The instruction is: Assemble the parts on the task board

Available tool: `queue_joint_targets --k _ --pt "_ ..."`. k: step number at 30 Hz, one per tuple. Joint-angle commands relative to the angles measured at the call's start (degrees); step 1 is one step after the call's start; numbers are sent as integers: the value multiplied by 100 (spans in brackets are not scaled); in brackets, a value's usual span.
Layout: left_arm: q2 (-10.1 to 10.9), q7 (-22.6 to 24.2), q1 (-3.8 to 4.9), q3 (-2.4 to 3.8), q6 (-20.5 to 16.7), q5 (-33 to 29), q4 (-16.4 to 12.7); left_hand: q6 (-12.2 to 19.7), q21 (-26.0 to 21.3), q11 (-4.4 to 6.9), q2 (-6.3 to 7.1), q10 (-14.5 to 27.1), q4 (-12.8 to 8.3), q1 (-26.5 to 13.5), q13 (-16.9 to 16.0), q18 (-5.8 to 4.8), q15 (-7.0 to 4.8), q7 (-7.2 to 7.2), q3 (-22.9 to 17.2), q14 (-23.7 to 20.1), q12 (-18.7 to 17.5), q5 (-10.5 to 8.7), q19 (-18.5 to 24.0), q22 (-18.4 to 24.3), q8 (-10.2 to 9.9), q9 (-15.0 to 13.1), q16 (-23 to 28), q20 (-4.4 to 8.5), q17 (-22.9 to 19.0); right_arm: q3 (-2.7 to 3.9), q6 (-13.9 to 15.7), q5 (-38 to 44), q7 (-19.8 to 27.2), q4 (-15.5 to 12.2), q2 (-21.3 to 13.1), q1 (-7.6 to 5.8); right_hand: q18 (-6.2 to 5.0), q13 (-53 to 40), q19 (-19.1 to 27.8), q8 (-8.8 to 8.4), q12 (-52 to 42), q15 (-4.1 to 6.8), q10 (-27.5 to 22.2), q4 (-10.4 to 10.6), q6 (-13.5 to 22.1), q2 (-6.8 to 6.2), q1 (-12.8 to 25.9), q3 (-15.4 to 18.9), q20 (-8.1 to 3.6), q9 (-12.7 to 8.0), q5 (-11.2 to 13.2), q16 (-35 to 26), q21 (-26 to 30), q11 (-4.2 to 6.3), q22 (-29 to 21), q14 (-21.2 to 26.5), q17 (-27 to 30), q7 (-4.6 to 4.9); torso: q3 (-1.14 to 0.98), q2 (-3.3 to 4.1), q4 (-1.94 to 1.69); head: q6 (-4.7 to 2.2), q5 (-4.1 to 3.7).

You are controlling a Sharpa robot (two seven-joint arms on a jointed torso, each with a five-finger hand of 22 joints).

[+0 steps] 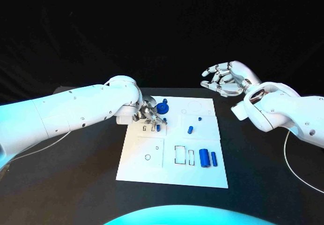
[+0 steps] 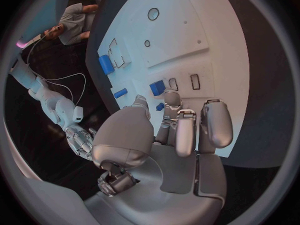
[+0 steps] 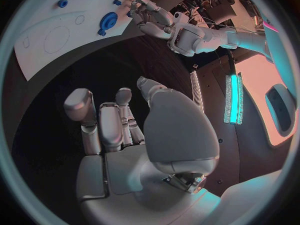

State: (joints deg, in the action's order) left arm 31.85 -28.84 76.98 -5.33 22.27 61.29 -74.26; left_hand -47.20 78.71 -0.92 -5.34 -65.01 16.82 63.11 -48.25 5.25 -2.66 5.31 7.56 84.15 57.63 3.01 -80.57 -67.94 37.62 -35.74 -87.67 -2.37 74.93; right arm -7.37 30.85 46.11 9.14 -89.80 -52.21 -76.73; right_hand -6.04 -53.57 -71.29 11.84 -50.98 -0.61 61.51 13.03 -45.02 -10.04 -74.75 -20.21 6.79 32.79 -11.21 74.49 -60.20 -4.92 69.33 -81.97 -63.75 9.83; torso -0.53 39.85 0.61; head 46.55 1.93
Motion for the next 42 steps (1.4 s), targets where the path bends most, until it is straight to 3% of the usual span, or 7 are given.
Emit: queue_joint_targets --k 1,19,23,28,32,36,42 --pt "-23 -31 1 -1 271 -70 2 40 27 -17 -9 38 -15 98 3 -97 4 -4 -47 496 -24 -13 3 -11 23 -12 -28 -35 1240 -1 28 -15 72 4 10 7 -92 14 42 20 29 1 -57 31 19 -20 -11 -8 -5 9 -8 -24 40 2 -13 34 15 4 -1 4 7 6 -6" --pt "-52 -33 -7 -4 341 -107 3 82 59 -12 8 82 -22 650 50 -97 4 -9 -519 492 -39 -11 34 -53 -12 -89 -25 -47 1238 -4 11 -17 53 34 44 22 -101 44 62 37 33 3 -39 42 13 -8 -19 -17 -7 18 -36 -57 116 5 -61 45 42 1 1 4 -3 27 0" --pt "-52 -27 -7 -4 276 -180 -2 80 65 12 12 105 -29 891 74 -96 -17 -35 -915 490 -58 -9 44 -62 -36 -114 -22 -37 1235 -5 9 -17 44 44 46 24 -102 48 61 40 30 4 -33 40 13 -7 -26 -20 -7 19 -46 -61 125 7 -67 46 44 0 0 7 -2 27 -4" --pt "-48 -16 -8 -3 175 -332 -5 98 84 57 157 128 -57 1302 89 -99 -63 -79 -1921 492 -80 -4 43 -99 -66 -176 -25 -2 1240 -5 -1 -15 31 57 51 27 -104 68 55 51 25 7 -17 37 13 -6 -45 -31 -10 24 -108 -74 156 10 -85 45 46 -1 0 4 -4 43 -4" --pt "-41 -7 -8 -3 82 -461 -4 115 95 49 683 114 -103 1185 119 -103 -58 -78 -3481 491 -95 -13 44 -127 -12 -337 -19 -6 1234 -6 -15 -12 21 67 56 34 -104 106 38 70 24 11 -6 35 8 -15 -63 -47 -15 33 -236 -93 192 14 -104 42 52 -4 -1 5 -8 53 -3" --pt "-27 -1 -8 -3 35 -594 1 161 101 32 1166 73 -542 627 152 -104 -46 -61 -5045 490 -91 -19 48 -150 153 -608 -15 -23 1231 -7 -45 -5 4 74 60 44 -103 122 20 85 7 15 11 32 2 -24 -76 -63 -20 39 -346 -97 215 18 -113 33 40 -7 -4 5 -10 59 8" --pt "16 11 -7 -4 -34 -761 6 159 81 49 1214 162 -1213 168 486 -96 -42 -51 -5935 499 -370 -1 77 -126 299 -840 -32 -59 1254 -8 -110 48 -26 100 92 57 -101 154 -8 116 -16 25 29 -3 -27 -33 -135 -119 -29 48 -528 -108 245 29 -123 24 30 -14 -8 4 -5 64 19"
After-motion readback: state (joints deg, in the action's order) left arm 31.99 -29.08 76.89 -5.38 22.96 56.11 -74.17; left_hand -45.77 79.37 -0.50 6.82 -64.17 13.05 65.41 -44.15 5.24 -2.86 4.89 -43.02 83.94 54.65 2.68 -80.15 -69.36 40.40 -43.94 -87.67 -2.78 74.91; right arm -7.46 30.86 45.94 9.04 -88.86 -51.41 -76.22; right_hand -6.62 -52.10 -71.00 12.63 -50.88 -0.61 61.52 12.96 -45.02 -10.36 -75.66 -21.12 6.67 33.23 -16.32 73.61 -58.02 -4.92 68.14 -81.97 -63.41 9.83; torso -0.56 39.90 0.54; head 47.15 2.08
